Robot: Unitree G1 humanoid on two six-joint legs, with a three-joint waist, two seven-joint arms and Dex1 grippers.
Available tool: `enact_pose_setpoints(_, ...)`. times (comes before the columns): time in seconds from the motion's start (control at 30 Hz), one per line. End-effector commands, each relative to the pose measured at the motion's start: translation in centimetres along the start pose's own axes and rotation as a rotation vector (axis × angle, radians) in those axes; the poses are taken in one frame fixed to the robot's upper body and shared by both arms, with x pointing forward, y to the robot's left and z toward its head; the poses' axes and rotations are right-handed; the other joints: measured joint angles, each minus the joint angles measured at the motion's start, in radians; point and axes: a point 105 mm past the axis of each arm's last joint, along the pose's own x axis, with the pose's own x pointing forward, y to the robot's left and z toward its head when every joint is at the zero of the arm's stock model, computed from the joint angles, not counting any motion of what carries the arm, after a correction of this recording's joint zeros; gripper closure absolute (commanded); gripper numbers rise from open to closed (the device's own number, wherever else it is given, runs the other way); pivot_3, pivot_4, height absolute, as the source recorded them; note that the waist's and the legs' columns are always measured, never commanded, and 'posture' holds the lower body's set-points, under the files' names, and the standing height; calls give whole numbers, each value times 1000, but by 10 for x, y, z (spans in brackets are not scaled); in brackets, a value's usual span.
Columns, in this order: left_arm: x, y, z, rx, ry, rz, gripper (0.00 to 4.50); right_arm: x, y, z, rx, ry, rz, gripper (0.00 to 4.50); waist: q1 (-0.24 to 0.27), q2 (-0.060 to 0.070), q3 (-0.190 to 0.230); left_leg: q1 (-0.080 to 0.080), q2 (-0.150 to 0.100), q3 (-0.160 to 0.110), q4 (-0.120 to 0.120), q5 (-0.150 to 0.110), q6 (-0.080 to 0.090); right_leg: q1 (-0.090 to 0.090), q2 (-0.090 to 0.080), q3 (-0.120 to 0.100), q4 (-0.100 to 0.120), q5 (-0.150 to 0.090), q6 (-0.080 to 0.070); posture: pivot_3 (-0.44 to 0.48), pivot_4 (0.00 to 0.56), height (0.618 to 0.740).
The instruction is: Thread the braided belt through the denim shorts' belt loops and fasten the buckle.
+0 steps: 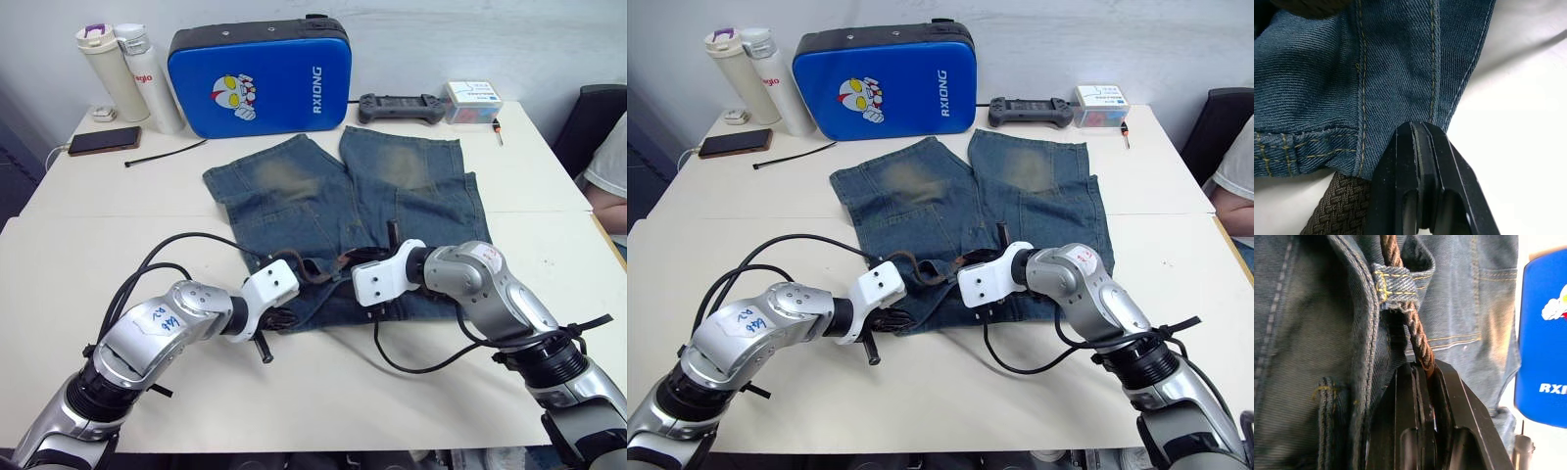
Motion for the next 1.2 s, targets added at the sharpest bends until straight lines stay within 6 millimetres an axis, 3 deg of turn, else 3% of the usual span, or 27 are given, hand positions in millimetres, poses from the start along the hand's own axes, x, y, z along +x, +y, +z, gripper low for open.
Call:
enact_pose_setpoints(0.03,7,-4,-12,-28,50,-14,4500,-11,-23,7,-95,-25,-57,4482,0,0,0,0,0,0,0,0,0,0,0,0,0,0,0,0,150,740)
enact_pose_setpoints(0.17,7,-4,-12,-26,51,-16,4500,-16,-22,7,-161,-33,-17,4482,0,0,0,0,0,0,0,0,0,0,0,0,0,0,0,0,150,740)
enact_pose_setpoints(0.4,8,-4,-13,-21,57,-27,4500,-45,-30,-27,-195,59,77,4482,0,0,0,0,0,0,0,0,0,0,0,0,-1,0,0,0,150,740)
enact_pose_setpoints(0.63,8,-4,-17,-13,74,-30,4500,-74,-41,-58,-116,164,36,4482,2,0,0,0,0,0,0,0,0,0,0,0,-1,0,0,0,150,740)
enact_pose_setpoints(0.8,5,1,-22,3,96,-20,4500,-81,-46,-52,21,116,-9,4482,-2,0,0,-1,1,0,-1,0,0,0,0,0,-2,0,0,0,150,740)
enact_pose_setpoints(1.07,7,2,-20,13,89,-24,4500,-68,-35,-39,9,92,6,4482,-1,0,0,-1,1,0,-1,0,0,0,0,0,-2,0,0,0,150,740)
enact_pose_setpoints(1.2,7,2,-20,12,89,-22,4500,-57,-34,-22,48,25,-9,4482,-2,0,0,0,1,0,-1,0,0,0,0,0,-1,0,0,0,150,740)
